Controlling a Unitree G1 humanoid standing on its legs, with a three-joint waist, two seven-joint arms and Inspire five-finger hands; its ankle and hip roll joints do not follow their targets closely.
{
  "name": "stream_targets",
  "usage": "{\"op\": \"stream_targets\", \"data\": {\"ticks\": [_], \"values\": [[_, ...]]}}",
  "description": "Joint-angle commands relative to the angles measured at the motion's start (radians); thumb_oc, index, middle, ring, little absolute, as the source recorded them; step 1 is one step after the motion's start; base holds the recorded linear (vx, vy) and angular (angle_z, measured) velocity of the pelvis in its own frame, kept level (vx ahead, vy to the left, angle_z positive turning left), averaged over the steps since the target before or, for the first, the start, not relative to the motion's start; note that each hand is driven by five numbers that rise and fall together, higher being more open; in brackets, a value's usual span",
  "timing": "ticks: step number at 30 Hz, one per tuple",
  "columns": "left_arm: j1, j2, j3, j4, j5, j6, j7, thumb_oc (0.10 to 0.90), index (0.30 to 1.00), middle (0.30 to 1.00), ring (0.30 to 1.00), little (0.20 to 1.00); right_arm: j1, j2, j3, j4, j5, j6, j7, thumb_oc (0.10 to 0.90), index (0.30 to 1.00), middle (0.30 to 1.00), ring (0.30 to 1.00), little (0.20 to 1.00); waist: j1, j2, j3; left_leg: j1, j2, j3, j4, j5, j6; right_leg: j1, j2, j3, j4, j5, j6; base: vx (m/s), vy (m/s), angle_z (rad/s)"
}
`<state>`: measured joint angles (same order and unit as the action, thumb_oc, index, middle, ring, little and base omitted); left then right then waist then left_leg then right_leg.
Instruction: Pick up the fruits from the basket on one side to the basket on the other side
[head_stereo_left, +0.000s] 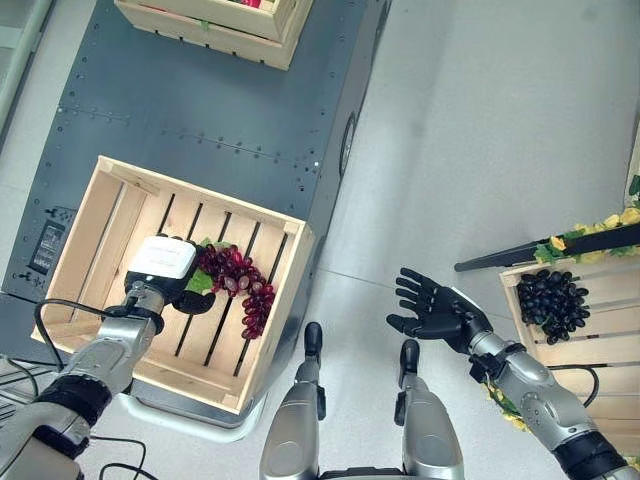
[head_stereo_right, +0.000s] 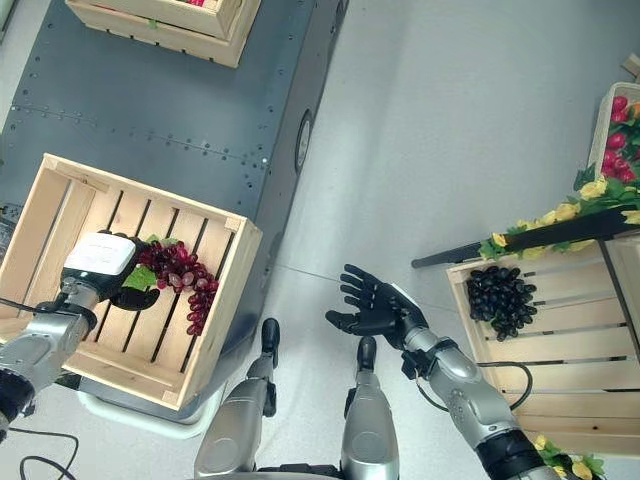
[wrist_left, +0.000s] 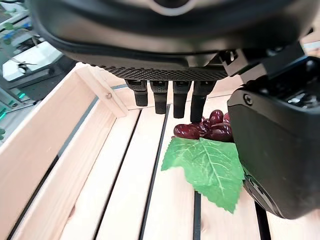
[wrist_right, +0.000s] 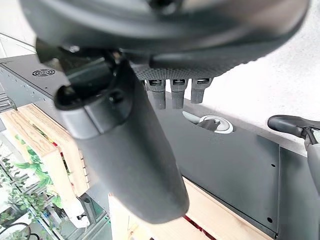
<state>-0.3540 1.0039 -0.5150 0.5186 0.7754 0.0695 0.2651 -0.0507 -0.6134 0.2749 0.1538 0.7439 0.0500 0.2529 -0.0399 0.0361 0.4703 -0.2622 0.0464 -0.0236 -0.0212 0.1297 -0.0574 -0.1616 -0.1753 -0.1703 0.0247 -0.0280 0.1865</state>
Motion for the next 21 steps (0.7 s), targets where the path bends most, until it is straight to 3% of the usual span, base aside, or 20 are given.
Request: {"op": "stream_targets", "data": {"ticks": [1,10,13,21], "values": [[-0.010,0.070,0.064,0.004,0.036,0.054,0.031,0.800,0.900,0.900,0.900,0.900,0.018,-0.040,-0.031,-0.107,0.023,-0.047,0.020,0.800,0.900,0.900,0.900,0.900,-0.009,-0.015,-0.051,0.021,-0.010,0.063,0.062,-0.071,-0.009,-0.177,0.037,0.057,0.180,0.023,-0.047,0.00,0.000,0.00],[-0.108,-0.003,0.002,0.126,0.063,0.129,0.185,0.800,0.900,0.900,0.900,0.900,-0.005,-0.004,0.009,-0.099,0.028,-0.064,-0.010,0.800,0.900,0.900,0.900,0.900,-0.010,-0.038,-0.048,0.020,-0.002,0.074,0.046,-0.066,-0.008,-0.179,0.048,0.048,0.166,0.031,-0.043,0.00,-0.004,0.00],[-0.177,-0.070,-0.039,0.224,0.072,0.134,0.260,0.800,0.900,0.900,0.900,0.900,-0.026,0.023,0.036,-0.087,0.023,-0.071,-0.030,0.800,0.900,0.900,0.900,0.900,-0.016,-0.050,-0.046,0.015,0.001,0.078,0.048,-0.065,-0.008,-0.185,0.054,0.050,0.169,0.033,-0.042,0.00,0.000,0.00],[-0.218,-0.141,-0.069,0.274,0.079,0.178,0.265,0.800,0.900,0.900,0.900,0.900,-0.046,0.046,0.056,-0.087,0.013,-0.071,-0.059,0.800,0.900,0.900,0.900,0.900,-0.019,-0.060,-0.041,0.017,0.004,0.080,0.035,-0.059,-0.009,-0.184,0.059,0.051,0.158,0.039,-0.039,0.00,0.000,0.00]]}}
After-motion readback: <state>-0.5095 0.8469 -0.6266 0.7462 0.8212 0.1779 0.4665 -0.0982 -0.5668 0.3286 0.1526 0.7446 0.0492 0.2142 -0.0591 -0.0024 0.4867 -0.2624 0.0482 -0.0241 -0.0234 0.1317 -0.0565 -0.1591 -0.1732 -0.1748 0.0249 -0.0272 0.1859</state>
